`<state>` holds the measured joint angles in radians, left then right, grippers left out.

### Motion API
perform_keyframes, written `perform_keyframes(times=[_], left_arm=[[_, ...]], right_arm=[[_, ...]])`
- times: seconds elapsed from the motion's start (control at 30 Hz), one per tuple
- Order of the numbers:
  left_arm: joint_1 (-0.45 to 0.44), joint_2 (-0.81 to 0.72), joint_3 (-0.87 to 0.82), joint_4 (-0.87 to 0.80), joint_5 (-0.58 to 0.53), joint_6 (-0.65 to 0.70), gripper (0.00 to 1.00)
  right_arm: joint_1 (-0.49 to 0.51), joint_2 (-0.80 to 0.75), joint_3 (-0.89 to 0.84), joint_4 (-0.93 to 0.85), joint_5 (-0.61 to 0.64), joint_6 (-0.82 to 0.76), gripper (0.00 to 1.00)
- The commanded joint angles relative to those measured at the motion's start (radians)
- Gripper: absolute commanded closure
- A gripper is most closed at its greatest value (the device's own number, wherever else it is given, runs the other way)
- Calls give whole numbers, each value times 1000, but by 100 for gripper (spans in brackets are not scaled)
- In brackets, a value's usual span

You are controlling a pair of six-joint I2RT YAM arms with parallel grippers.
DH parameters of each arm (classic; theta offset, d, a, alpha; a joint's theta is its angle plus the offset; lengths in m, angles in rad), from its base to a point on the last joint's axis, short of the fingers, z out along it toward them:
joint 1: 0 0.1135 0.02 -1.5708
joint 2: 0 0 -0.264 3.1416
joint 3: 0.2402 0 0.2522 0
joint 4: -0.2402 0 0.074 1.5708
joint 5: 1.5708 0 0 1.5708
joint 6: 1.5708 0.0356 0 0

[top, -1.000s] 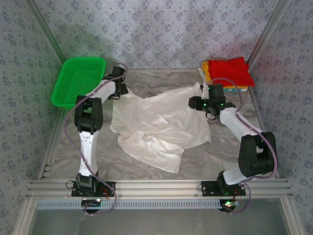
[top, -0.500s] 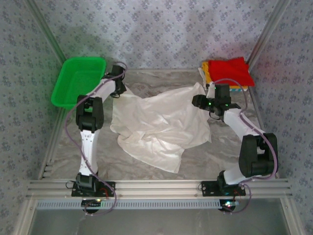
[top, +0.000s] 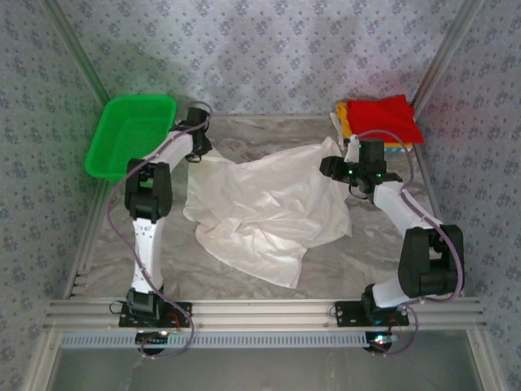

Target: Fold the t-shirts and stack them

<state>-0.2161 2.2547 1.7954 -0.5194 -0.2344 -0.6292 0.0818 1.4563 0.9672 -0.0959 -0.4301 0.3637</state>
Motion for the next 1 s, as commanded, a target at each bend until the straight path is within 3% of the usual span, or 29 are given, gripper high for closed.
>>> perform_keyframes(times=[0.0, 0.2, 0.4, 0.63, 0.8, 0.97], left_arm=[[3, -71, -56, 65, -6, -60, 60], [6, -39, -59, 67, -2, -63, 51], [17, 24, -2, 66, 10, -59, 52], [14, 66, 67, 43, 18, -41, 85], [8, 58, 93, 25, -1, -26, 100], [-5, 68, 164, -29, -37, 8, 100]], right_arm=[[-11, -21, -11, 16, -17, 21, 57], [-25, -14, -15, 25, -38, 42, 57], [-41, -20, -19, 24, -41, 59, 57], [-49, -20, -20, 30, -50, 70, 57], [-50, -20, -16, 31, -56, 76, 57], [-52, -19, -16, 33, -61, 81, 57]])
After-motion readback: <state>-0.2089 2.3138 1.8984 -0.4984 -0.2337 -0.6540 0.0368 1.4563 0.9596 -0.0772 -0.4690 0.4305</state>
